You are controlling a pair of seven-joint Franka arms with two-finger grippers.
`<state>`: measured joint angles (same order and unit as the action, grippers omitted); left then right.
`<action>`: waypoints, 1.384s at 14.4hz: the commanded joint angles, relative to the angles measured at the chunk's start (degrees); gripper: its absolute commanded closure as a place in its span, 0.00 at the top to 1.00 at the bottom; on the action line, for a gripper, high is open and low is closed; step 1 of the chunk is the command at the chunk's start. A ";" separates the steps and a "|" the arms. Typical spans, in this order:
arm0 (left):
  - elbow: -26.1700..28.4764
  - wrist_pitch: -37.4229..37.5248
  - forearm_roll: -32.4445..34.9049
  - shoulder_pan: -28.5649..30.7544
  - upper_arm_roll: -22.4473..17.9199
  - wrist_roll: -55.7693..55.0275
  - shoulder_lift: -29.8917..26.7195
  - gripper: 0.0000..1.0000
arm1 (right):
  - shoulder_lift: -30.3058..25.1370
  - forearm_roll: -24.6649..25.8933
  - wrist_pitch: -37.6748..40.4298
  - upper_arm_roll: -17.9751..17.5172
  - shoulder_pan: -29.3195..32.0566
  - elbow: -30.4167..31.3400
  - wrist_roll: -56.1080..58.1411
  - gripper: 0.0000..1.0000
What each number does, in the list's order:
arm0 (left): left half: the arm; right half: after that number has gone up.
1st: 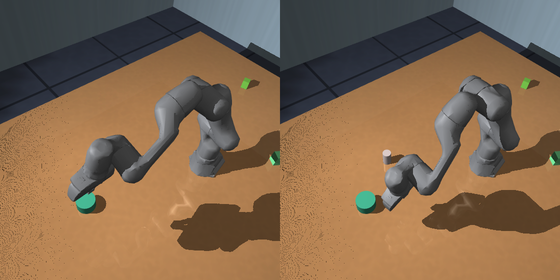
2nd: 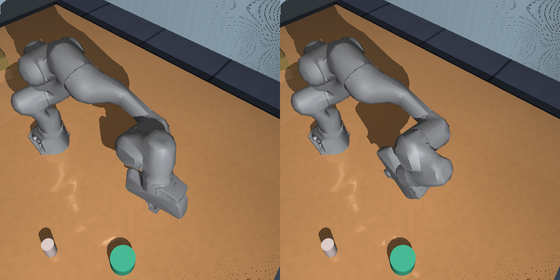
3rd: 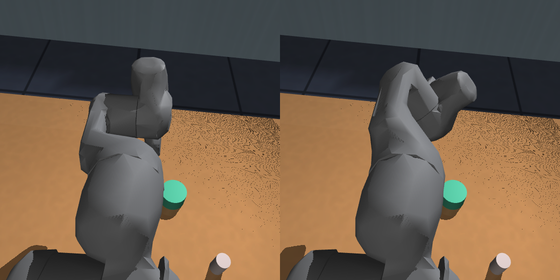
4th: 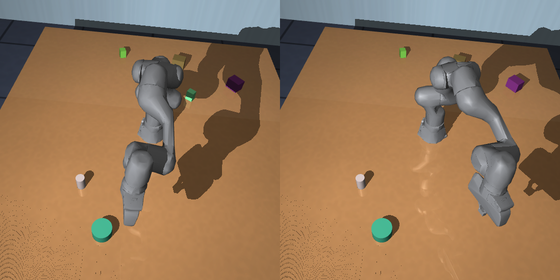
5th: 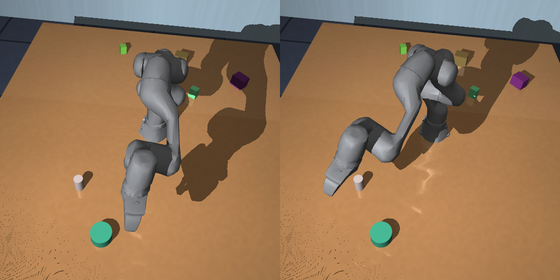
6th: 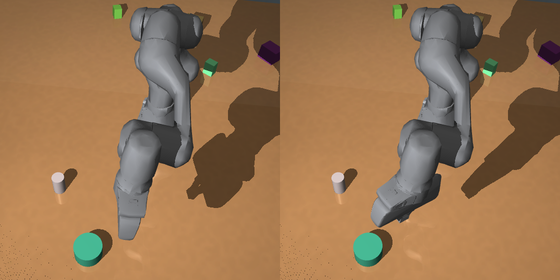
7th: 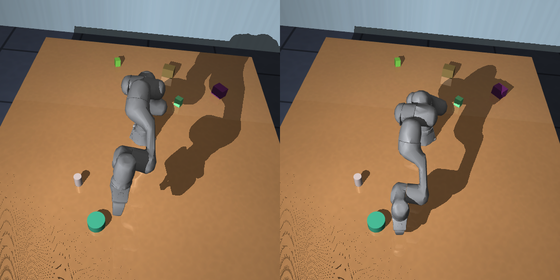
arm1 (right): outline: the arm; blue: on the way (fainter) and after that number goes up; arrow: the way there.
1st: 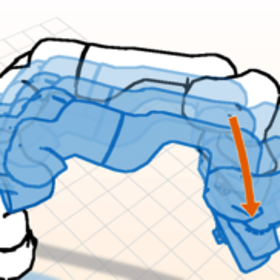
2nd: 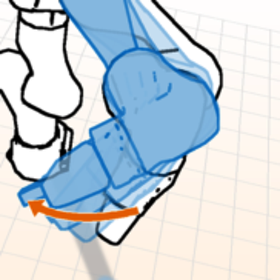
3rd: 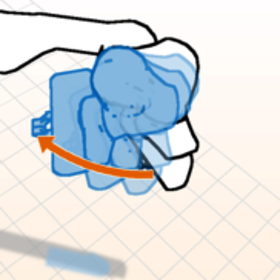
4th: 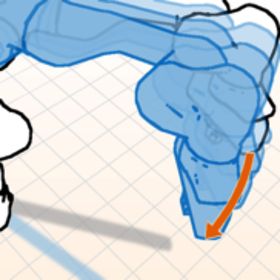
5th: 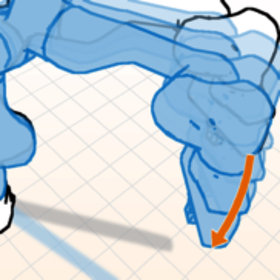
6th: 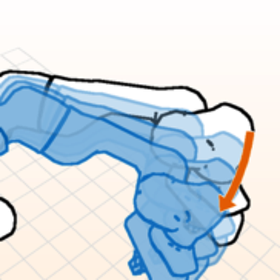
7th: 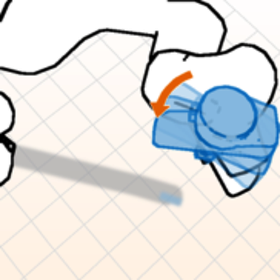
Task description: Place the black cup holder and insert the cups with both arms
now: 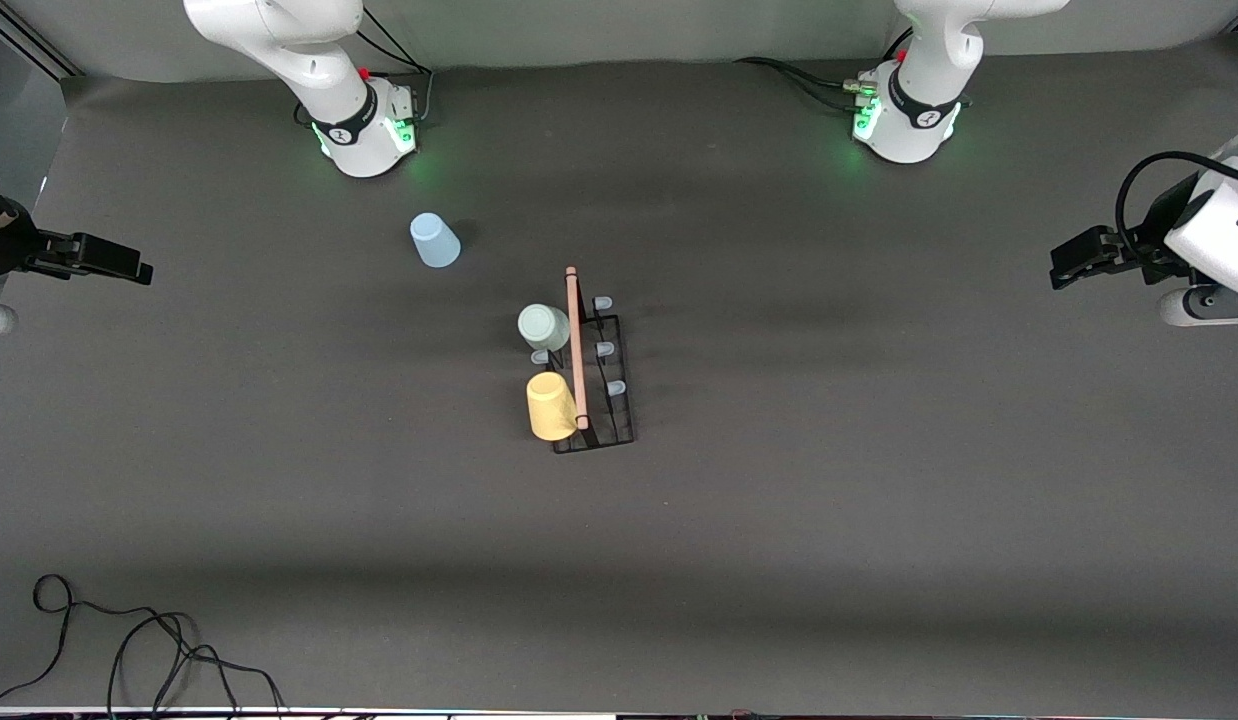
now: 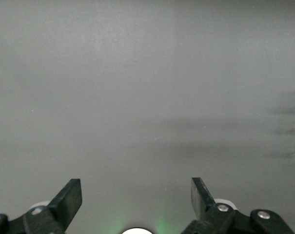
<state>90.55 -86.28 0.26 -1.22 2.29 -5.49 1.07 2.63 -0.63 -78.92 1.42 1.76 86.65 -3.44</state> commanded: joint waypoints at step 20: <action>0.33 -0.74 -0.35 -0.10 -0.18 0.05 -0.19 1.00 | -4.66 1.42 -7.92 -1.51 0.96 6.77 5.20 1.00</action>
<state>90.70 -86.31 0.26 -1.22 2.29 -5.49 1.07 -2.32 -0.32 -86.84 0.10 2.50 94.45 0.44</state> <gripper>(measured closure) 0.000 0.000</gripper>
